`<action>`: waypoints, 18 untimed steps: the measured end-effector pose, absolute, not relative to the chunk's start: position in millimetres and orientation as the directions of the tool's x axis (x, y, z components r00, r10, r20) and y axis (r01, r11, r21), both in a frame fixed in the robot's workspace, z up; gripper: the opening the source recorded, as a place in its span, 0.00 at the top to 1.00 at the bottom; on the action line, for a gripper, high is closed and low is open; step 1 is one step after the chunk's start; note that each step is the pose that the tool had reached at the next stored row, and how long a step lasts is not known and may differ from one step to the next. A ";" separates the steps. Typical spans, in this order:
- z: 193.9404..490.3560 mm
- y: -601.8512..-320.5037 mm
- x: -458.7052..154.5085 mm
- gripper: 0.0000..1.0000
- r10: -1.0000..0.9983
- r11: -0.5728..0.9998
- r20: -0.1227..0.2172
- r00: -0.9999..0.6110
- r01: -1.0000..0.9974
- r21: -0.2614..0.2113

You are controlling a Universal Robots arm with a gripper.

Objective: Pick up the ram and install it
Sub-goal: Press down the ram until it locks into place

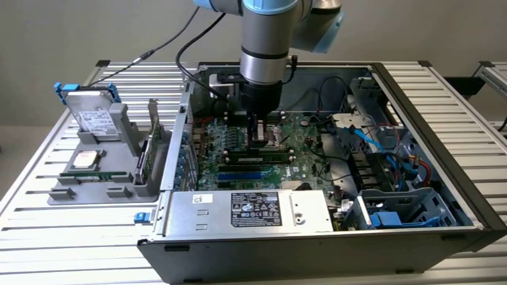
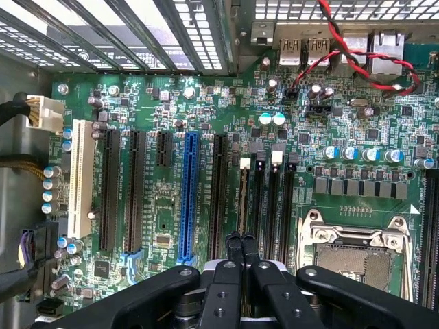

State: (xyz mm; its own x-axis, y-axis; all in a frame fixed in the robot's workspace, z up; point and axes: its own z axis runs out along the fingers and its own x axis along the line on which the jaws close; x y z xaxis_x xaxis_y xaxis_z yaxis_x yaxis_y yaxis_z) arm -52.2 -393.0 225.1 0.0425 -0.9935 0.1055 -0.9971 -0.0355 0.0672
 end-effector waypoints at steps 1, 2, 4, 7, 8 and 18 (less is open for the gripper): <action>226.2 -392.9 -52.2 0.90 -0.994 -0.036 0.105 0.042 -0.997 0.067; 230.2 -393.0 -52.3 0.90 -0.994 -0.035 0.105 0.042 -0.997 0.067; 233.5 -393.0 -52.3 0.90 -0.994 -0.035 0.105 0.042 -0.997 0.067; 235.7 -393.1 -51.1 0.90 -0.994 -0.035 0.104 0.042 -0.997 0.067; 236.3 -393.1 -49.9 0.90 -0.994 -0.035 0.104 0.042 -0.997 0.067; 239.7 -394.5 -35.6 0.90 -0.994 -0.036 0.097 0.042 -0.997 0.067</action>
State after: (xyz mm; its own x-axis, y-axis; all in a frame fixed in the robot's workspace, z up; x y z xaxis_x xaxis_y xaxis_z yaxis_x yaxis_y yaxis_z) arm -35.6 -394.5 239.7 0.0423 -0.9944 0.0972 -0.9971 -0.0359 0.0671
